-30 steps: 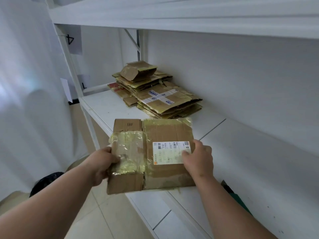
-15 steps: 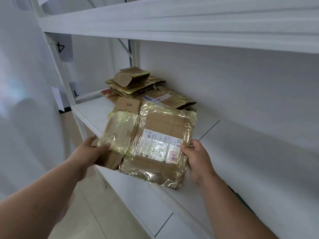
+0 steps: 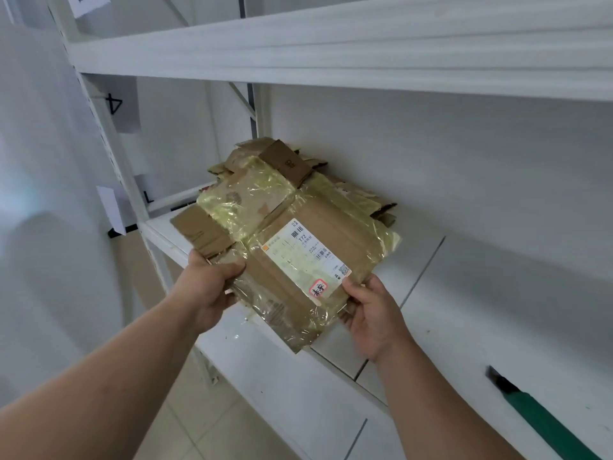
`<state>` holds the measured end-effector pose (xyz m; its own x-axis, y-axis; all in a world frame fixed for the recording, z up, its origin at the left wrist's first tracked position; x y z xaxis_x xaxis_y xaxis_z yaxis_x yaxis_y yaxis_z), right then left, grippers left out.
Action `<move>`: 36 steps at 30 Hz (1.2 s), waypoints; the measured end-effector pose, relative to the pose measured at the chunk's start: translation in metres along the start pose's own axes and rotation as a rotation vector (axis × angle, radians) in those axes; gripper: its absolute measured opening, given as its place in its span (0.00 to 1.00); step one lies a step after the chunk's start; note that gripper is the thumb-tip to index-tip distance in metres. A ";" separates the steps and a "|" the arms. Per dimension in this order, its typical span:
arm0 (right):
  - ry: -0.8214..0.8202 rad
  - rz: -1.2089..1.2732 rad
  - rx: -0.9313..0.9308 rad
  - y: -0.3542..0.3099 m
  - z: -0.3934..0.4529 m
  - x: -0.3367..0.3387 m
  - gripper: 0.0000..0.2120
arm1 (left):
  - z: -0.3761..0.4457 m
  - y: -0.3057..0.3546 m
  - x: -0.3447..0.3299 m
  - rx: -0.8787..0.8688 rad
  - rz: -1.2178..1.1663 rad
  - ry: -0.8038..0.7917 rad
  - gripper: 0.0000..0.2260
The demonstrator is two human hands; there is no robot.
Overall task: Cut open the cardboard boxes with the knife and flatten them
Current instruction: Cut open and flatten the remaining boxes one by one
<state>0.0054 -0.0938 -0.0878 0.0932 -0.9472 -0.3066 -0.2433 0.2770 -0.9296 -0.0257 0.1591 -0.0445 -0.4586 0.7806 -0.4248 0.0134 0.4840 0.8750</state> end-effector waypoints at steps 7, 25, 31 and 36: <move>0.050 0.083 -0.097 -0.013 0.019 0.013 0.15 | 0.028 0.033 -0.002 -0.024 0.055 -0.156 0.23; 0.103 0.046 0.014 -0.048 0.102 0.016 0.12 | 0.078 0.020 -0.068 -0.018 0.348 -0.153 0.25; 0.159 0.043 -0.008 -0.058 0.110 0.020 0.10 | 0.125 0.050 -0.089 -0.264 0.666 -0.164 0.27; 0.321 -0.233 0.148 -0.081 0.123 0.015 0.06 | 0.154 0.072 -0.110 -0.444 0.879 -0.176 0.13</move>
<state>0.1452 -0.1107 -0.0428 -0.1824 -0.9828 -0.0275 -0.1078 0.0478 -0.9930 0.1625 0.1693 0.0298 -0.3064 0.8551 0.4182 -0.0650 -0.4571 0.8870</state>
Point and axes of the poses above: each hand's wrist, its own z-axis towards the middle knuckle, its own x-axis out of the back of the hand, y = z × x, the point moved 6 cm from there along z, towards the middle knuckle, and after that the axes turned 13 degrees about -z, right-handed, at the moved point
